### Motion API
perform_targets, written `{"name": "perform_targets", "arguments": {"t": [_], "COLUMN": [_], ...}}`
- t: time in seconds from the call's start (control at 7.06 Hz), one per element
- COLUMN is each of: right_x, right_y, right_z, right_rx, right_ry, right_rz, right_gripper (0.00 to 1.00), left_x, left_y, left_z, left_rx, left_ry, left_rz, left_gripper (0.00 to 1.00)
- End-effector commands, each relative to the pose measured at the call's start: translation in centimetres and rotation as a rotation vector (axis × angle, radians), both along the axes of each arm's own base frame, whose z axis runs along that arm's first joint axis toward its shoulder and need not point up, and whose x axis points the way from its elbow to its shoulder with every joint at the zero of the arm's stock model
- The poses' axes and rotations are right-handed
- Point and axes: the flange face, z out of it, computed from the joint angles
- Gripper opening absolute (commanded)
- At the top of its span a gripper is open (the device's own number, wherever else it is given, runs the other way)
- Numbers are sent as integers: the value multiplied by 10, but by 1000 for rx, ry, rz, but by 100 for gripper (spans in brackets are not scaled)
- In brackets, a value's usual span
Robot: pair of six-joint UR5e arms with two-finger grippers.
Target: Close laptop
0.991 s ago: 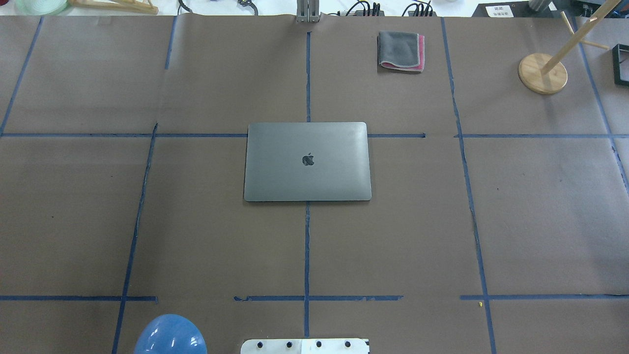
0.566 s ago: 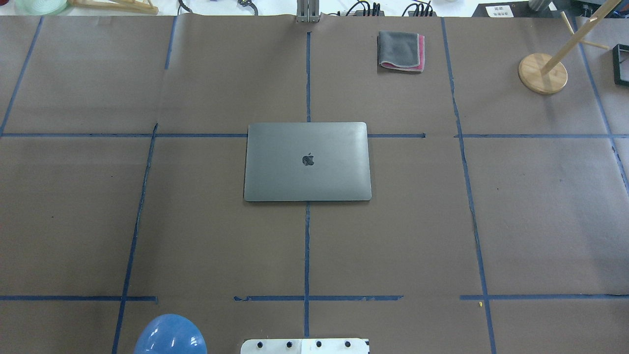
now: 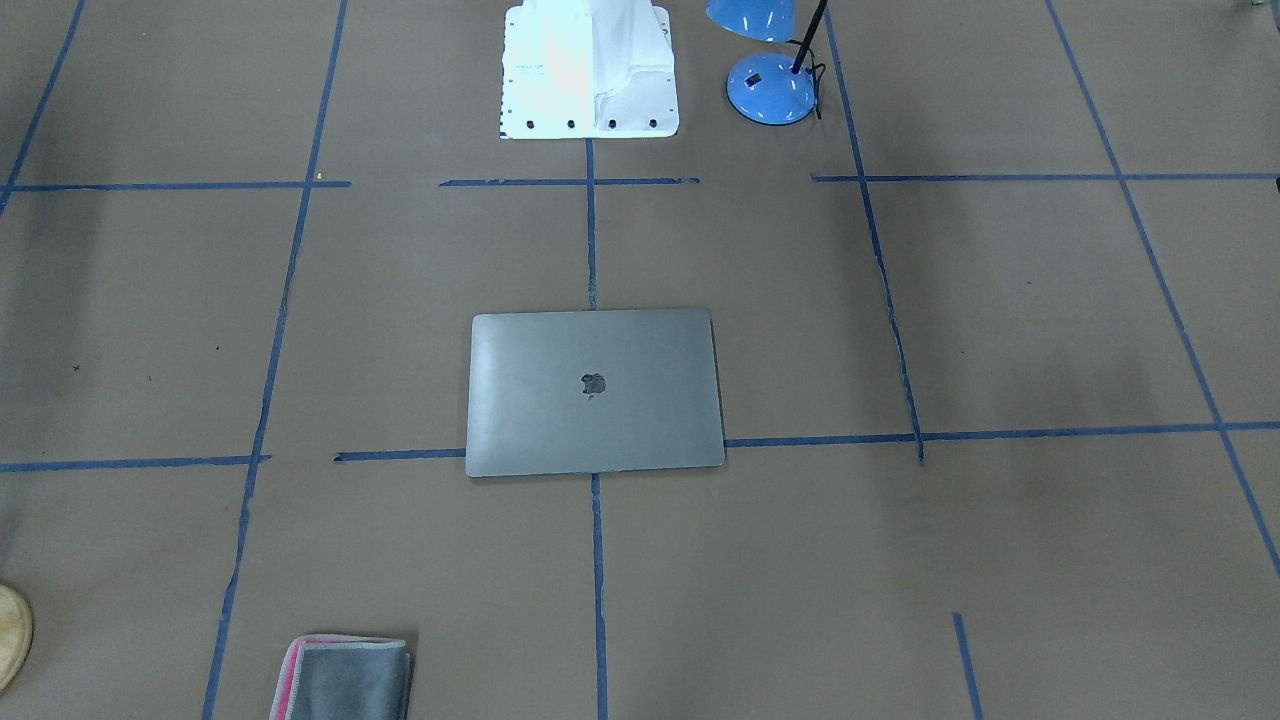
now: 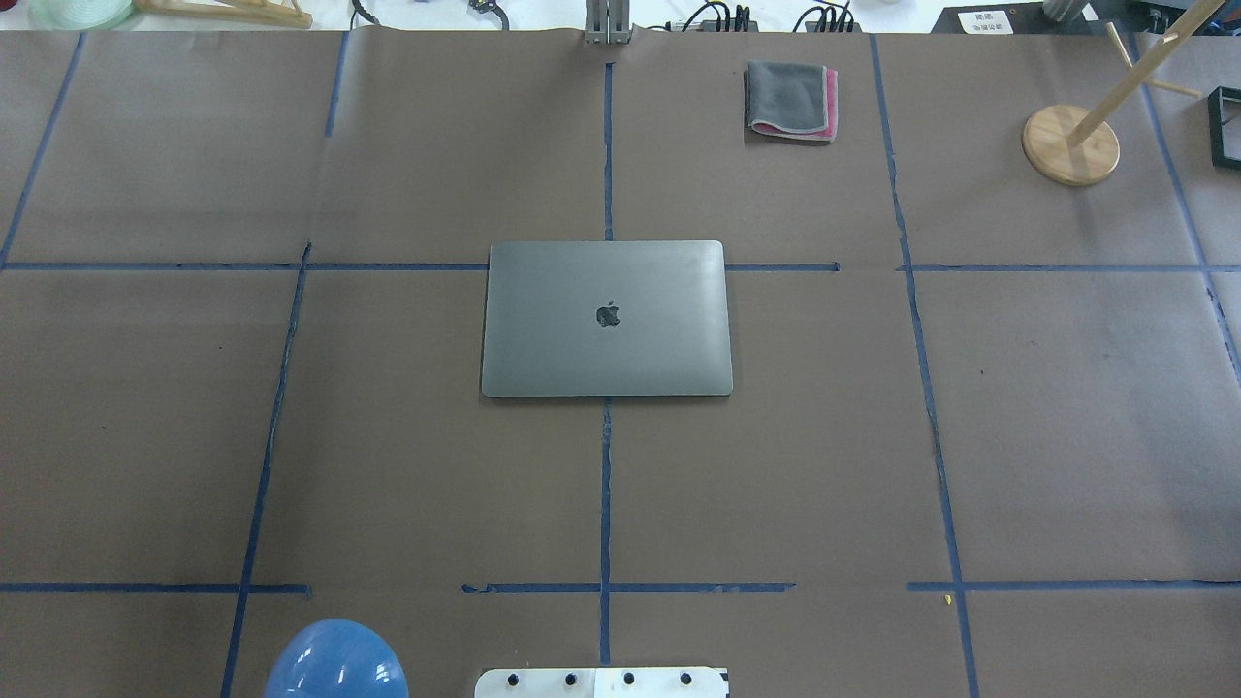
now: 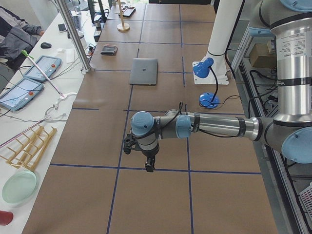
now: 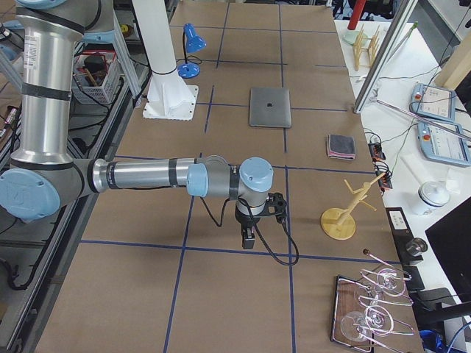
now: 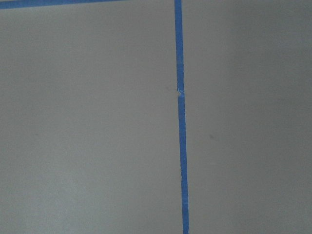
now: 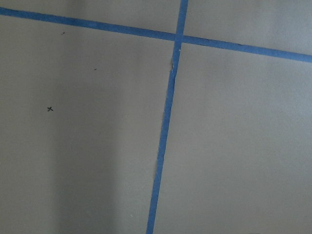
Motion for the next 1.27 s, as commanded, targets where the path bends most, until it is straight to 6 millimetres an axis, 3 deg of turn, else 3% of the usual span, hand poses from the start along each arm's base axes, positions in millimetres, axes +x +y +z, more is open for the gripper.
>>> {"name": "perform_targets", "arguments": {"t": [0.0, 1.13], "right_x": [0, -2], "right_y": [0, 1], "right_z": [0, -1], "right_rx": [1, -3], "right_ry": [0, -27], "right_rz": [-1, 1], "right_gripper": [99, 99], "left_x": [0, 1], "left_y": [-2, 0], "left_z": [-2, -1], "left_rx": [15, 12], "left_ry": [-4, -4], "left_rz": [4, 8], "left_gripper": [99, 99]}}
